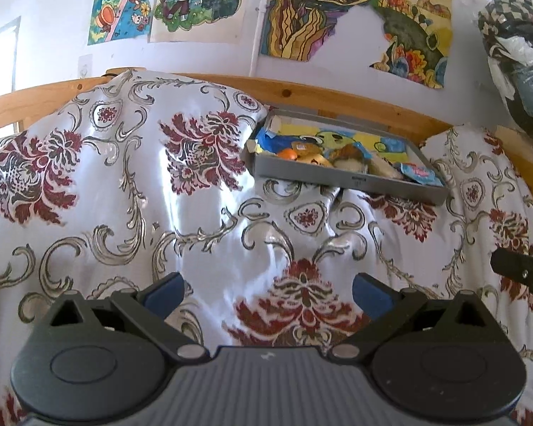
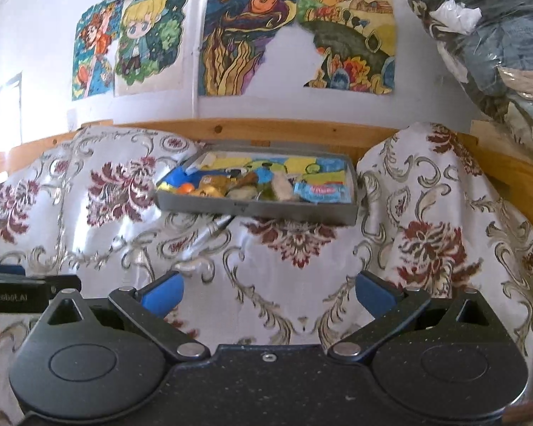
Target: Organize snacks
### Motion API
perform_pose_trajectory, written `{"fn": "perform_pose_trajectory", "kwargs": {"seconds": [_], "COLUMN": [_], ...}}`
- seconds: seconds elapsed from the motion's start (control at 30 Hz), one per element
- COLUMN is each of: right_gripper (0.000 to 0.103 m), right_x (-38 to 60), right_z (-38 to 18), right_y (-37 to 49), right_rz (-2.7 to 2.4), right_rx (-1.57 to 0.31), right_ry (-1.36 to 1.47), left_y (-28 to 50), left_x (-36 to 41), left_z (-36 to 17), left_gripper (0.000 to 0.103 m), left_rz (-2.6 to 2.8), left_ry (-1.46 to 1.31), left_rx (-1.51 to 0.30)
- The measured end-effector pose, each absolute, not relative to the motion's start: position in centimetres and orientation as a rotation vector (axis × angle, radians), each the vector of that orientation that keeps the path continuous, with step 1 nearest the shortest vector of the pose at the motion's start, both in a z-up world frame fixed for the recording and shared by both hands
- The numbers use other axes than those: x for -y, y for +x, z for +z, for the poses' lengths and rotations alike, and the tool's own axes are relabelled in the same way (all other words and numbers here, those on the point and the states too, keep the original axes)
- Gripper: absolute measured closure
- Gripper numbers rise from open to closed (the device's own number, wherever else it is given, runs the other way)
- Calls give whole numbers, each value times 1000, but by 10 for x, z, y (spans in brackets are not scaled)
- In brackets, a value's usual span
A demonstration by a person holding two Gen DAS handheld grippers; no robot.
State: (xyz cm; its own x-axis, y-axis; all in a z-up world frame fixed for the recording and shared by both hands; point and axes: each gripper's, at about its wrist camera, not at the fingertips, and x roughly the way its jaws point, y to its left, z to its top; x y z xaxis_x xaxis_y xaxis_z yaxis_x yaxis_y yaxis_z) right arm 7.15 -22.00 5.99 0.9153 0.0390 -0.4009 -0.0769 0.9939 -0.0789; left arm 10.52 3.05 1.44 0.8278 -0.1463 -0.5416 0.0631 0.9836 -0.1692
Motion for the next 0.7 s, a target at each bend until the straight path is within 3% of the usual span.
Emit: {"fn": "perform_pose_trajectory", "kwargs": {"seconds": [0.7], "right_gripper": [1], "right_x": [230], "right_z": [45], "right_y": [75], "right_rz": [51], "right_rx": [-434], "right_ry": [-54], "left_y": [101], "left_x": [-22], "left_z": [7], "left_gripper": [0], "left_rz": [-108], "left_ry": [-116], "left_rx": [-611]}}
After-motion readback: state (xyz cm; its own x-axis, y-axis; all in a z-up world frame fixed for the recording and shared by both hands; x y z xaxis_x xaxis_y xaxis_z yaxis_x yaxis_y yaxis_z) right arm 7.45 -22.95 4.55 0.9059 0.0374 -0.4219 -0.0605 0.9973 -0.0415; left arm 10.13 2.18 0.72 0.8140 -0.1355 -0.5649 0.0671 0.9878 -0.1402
